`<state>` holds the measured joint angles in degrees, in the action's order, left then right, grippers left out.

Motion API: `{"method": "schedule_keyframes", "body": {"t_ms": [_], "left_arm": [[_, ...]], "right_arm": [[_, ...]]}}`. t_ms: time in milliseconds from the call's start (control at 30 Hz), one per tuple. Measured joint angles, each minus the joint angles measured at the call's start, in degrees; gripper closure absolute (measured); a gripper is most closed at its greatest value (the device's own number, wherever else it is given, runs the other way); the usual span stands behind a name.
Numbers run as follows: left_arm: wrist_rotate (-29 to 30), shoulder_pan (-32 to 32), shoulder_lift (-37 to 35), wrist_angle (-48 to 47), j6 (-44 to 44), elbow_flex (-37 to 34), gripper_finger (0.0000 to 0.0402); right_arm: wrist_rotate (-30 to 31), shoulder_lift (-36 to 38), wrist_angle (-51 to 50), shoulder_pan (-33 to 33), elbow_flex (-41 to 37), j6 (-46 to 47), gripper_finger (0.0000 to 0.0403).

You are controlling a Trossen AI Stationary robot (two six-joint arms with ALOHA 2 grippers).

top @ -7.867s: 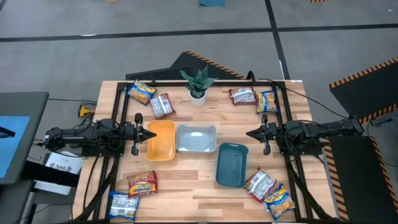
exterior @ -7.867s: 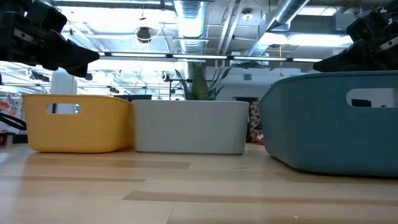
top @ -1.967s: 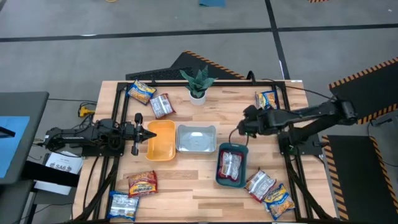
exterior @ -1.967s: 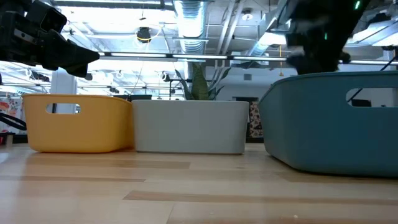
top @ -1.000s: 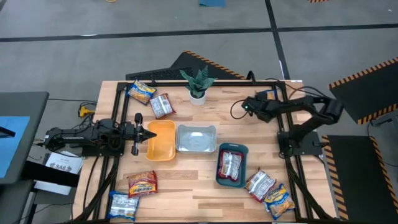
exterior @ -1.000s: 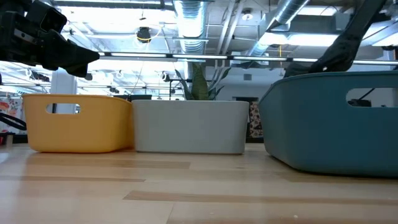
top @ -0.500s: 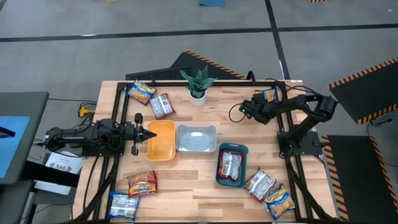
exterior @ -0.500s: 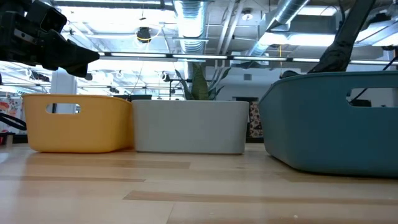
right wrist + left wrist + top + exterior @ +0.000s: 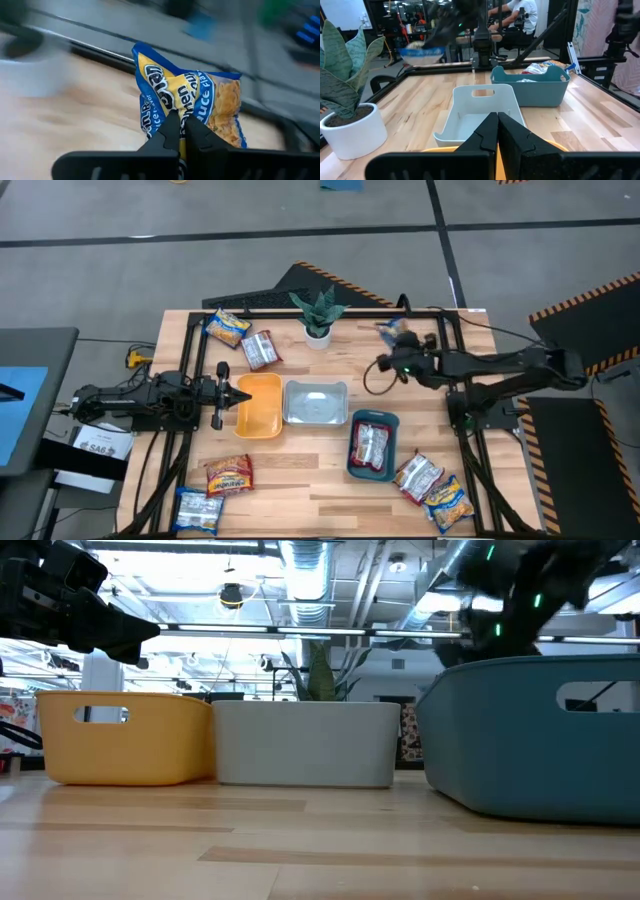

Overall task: Sort Maruchan noodles
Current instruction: Put the top right blue noodle pack into the gray bin

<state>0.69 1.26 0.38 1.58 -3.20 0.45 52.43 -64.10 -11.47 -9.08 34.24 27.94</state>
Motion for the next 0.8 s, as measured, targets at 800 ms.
{"method": "schedule_keyframes", "body": {"t_ms": [800], "left_arm": [[0.0, 0.0, 0.0, 0.0, 0.0, 0.0, 0.0401]], "right_arm": [[-33.0, -24.6, 10.9, 19.0, 24.0, -37.5, 0.0363]]}}
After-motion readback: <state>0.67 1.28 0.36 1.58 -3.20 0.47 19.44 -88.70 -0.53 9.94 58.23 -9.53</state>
